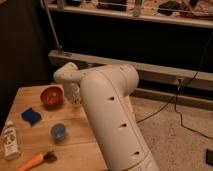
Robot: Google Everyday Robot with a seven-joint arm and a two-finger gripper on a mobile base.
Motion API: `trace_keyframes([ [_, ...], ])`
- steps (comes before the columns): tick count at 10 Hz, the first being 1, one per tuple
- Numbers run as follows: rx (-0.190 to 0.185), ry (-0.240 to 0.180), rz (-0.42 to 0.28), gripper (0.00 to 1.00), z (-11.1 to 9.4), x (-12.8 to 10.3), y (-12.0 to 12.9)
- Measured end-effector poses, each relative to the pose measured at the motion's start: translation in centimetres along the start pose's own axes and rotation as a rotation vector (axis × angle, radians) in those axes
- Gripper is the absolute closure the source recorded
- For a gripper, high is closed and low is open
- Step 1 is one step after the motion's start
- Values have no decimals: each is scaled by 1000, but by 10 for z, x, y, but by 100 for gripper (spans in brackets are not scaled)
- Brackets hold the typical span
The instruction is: Push the eraser across the table
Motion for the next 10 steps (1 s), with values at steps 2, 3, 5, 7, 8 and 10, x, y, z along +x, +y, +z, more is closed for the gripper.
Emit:
trace_keyframes([
  [2, 22, -5, 1, 100, 5, -15, -10],
  [3, 49, -25, -3, 100, 7, -34, -19],
  [5, 90, -85, -5, 100, -1, -66, -31],
  [7, 112, -244, -3, 100, -57, -114, -45],
  [8, 115, -316, -8, 100, -88, -130, -51],
  [10, 108, -384, -8, 100, -126, -136, -59],
])
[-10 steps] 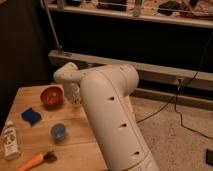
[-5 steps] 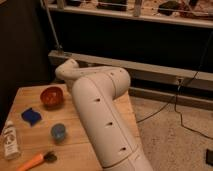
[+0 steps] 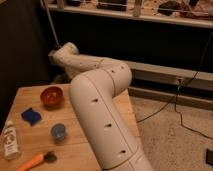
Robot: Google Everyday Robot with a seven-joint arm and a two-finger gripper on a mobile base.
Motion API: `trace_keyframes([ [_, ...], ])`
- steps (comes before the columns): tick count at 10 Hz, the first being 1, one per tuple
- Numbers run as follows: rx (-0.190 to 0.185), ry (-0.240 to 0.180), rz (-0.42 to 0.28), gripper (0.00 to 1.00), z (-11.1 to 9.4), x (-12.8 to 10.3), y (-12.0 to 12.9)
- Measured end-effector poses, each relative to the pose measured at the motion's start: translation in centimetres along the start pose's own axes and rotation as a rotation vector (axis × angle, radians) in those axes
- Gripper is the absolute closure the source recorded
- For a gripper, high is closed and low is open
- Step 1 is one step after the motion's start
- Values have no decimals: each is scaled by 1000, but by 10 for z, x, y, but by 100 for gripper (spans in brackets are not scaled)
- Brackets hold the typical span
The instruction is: Push the eraser across the table
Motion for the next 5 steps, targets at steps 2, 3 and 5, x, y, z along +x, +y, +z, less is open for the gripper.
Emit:
trace_keyframes([
  [2, -11, 65, 40, 100, -22, 36, -8],
  [3, -18, 111, 52, 100, -29, 58, -8],
  [5, -44, 196, 66, 100, -52, 107, -3],
])
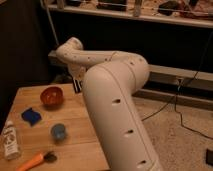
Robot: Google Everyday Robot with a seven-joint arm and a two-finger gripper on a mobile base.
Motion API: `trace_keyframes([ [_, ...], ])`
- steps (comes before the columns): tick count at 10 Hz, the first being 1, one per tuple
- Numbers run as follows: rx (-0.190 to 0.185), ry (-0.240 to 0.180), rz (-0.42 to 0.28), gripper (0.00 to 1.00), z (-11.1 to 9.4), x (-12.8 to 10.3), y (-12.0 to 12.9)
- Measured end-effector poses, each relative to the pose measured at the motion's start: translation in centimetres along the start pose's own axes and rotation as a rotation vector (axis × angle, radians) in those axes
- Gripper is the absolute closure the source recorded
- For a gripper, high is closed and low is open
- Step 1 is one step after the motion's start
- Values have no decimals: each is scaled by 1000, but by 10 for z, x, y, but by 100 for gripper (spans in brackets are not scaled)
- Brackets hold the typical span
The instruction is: Push the eraser across the table
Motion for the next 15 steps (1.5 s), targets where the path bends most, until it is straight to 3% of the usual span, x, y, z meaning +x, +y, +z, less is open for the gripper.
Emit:
trace_keyframes([
  [3, -15, 48, -6, 100, -5, 39, 1],
  [6, -41, 80, -2, 100, 18, 53, 11],
  [11, -52, 122, 2, 100, 77, 54, 18],
  [15, -26, 130, -49, 100, 108, 38, 21],
])
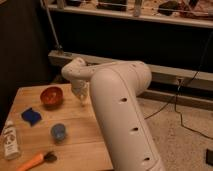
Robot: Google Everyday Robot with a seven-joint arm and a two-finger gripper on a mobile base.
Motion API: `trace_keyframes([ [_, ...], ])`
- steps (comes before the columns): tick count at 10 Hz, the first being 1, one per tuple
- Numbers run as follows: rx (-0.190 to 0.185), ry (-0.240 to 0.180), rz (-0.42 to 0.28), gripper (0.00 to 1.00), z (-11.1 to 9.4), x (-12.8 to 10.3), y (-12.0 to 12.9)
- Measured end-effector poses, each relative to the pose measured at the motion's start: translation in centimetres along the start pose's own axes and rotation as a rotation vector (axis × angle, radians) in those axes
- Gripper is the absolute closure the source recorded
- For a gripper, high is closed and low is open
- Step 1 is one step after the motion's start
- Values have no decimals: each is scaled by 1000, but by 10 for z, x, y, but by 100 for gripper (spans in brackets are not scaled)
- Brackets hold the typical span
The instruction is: Push the eraser across the table
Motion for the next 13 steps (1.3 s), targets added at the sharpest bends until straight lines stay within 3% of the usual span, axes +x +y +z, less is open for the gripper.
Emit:
trace_keyframes([
  [3, 28, 19, -29, 100, 16, -11, -1],
  [8, 66, -34, -48, 100, 13, -48, -5],
  [13, 48, -42, -65, 100, 16, -62, 3],
])
